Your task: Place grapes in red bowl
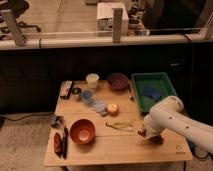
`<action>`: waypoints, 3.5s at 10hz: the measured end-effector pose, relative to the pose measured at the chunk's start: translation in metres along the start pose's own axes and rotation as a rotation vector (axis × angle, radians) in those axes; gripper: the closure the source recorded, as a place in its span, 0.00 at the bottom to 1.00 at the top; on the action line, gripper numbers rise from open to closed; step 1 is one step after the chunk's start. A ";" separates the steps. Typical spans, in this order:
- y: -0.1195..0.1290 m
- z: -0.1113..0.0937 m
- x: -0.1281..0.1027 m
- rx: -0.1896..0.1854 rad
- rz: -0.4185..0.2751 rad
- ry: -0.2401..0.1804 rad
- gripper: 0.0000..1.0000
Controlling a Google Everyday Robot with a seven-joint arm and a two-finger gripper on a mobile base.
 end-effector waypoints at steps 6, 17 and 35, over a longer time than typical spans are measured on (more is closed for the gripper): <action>-0.010 -0.025 -0.007 0.020 -0.003 -0.015 0.91; -0.031 -0.068 -0.055 0.054 -0.064 -0.034 0.91; -0.053 -0.097 -0.172 0.050 -0.260 -0.072 0.92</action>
